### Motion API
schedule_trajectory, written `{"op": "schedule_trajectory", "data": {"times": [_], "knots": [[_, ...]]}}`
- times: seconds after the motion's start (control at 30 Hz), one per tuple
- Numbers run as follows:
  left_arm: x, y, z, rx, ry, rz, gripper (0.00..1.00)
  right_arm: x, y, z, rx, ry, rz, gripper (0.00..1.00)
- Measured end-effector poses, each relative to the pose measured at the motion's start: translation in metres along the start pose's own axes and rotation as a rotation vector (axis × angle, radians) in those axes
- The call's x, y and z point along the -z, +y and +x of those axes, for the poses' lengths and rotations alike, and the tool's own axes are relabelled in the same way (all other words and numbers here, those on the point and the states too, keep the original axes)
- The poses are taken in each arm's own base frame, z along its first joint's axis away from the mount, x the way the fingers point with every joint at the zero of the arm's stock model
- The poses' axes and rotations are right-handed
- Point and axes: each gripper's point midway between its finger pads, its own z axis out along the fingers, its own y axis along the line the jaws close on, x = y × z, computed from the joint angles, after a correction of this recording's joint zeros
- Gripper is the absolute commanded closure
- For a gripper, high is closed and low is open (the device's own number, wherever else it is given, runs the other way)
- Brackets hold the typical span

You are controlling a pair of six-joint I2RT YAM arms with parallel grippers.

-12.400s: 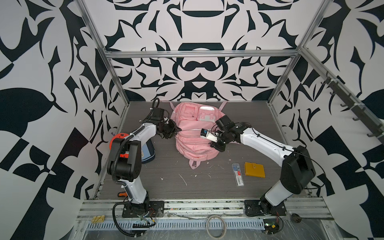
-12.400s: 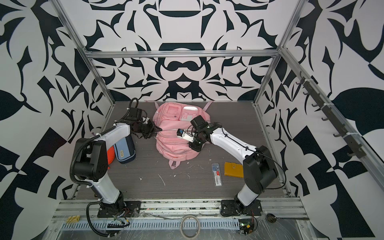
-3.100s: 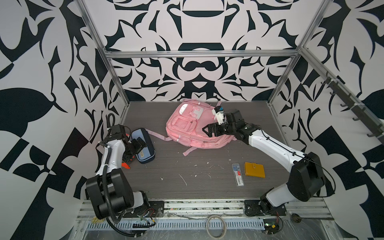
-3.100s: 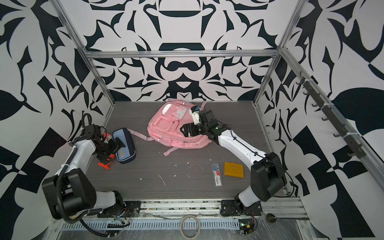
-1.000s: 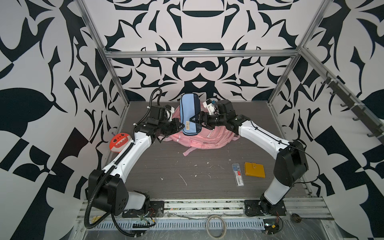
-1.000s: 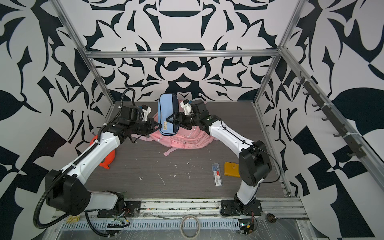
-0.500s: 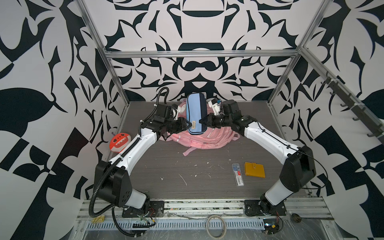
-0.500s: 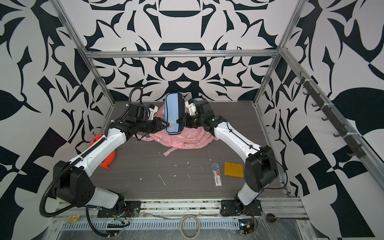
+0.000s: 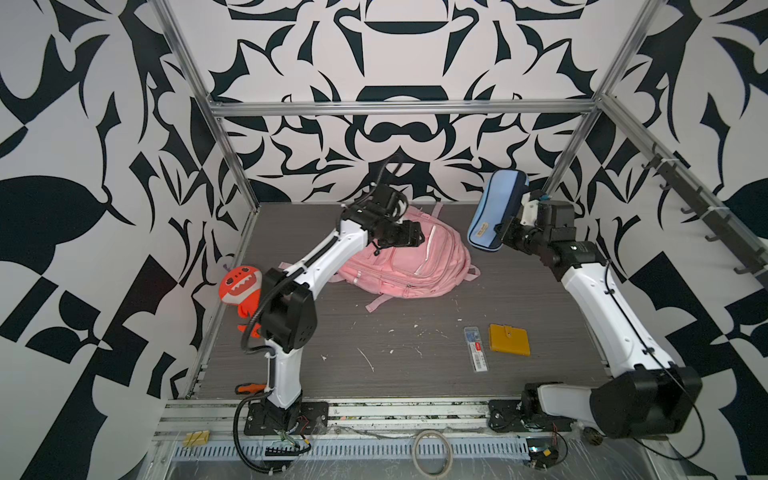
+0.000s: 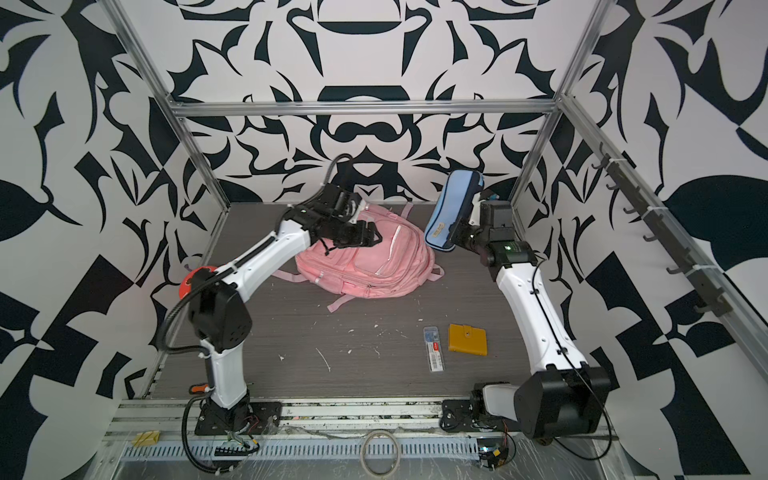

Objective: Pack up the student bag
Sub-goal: 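Take the pencil case with right gripper while left grasps the backpack opening, then lower the pencil case into the backpack opening with right gripper, left holding edge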

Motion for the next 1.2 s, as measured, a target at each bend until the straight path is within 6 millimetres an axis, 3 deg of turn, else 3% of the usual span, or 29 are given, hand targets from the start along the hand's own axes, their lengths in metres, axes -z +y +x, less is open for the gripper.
{"op": "schedule_trajectory", "data": {"times": [0.13, 0.23, 0.4, 0.6, 0.87, 1.07, 1.2], "knots": [[-0.062, -0.023, 0.009, -0.124, 0.062, -0.080, 0.24, 0.005, -0.025, 0.011, -0.015, 0.018, 0.080, 1.00], [-0.098, -0.027, 0.020, -0.202, 0.090, -0.153, 0.29, 0.006, -0.033, 0.022, -0.015, 0.045, 0.108, 1.00], [-0.128, -0.014, 0.035, -0.293, 0.119, -0.270, 0.45, 0.014, -0.039, 0.035, -0.019, 0.068, 0.124, 1.00], [-0.133, 0.003, 0.036, -0.323, 0.115, -0.342, 0.74, 0.021, -0.042, 0.044, -0.018, 0.077, 0.129, 1.00], [-0.134, 0.008, 0.037, -0.348, 0.106, -0.390, 0.99, 0.024, -0.046, 0.053, -0.020, 0.106, 0.145, 1.00], [-0.130, 0.007, 0.038, -0.353, 0.100, -0.386, 1.00, 0.031, -0.047, 0.056, -0.001, 0.100, 0.145, 1.00], [-0.109, 0.001, 0.032, -0.337, 0.101, -0.343, 1.00, 0.036, -0.046, 0.060, 0.011, 0.104, 0.132, 1.00]]}}
